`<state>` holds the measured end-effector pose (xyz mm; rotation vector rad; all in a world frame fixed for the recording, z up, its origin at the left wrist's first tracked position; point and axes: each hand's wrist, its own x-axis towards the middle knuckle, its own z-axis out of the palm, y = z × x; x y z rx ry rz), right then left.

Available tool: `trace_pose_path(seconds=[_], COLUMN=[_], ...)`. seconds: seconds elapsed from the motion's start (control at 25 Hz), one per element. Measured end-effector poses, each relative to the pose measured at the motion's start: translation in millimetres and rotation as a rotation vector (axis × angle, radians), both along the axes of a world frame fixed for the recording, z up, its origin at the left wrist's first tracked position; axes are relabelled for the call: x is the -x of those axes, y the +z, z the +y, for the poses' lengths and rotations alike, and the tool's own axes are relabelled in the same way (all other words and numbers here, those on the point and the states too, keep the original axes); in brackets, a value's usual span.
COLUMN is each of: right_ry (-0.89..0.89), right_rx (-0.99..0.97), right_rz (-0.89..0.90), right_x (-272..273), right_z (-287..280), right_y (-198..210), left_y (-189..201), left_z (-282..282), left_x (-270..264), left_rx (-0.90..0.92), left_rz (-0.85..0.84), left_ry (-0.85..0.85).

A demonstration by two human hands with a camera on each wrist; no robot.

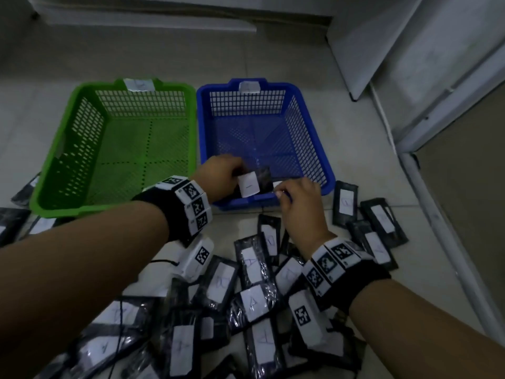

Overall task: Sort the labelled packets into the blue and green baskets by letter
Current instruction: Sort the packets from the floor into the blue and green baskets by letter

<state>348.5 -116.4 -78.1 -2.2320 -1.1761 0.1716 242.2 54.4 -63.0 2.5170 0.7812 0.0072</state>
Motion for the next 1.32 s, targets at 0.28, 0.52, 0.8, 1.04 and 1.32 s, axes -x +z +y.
trace_pose_path(seconds=[0.28, 0.52, 0.8, 1.04, 1.32], right_ry=[0.211, 0.216, 0.202, 0.249, -0.021], right_rx=[0.125, 0.599, 0.605, 0.340, -0.103], right_rz=[-0.019, 0.110, 0.309, 0.430, 0.932], right_x=[47, 69, 63, 73, 76], right_z=[-20, -27, -15, 21, 65], right_y=[3, -19, 9, 45, 57], left_y=[4, -35, -14, 52, 33], left_z=[-73, -107, -92, -49, 41], left_x=[92, 136, 136, 145, 135], left_rx=[0.087, 0.218, 0.466, 0.137, 0.055], left_rz=[-0.288, 0.361, 0.096, -0.460, -0.106], left_ry=[-0.004, 0.096, 0.277, 0.392, 0.523])
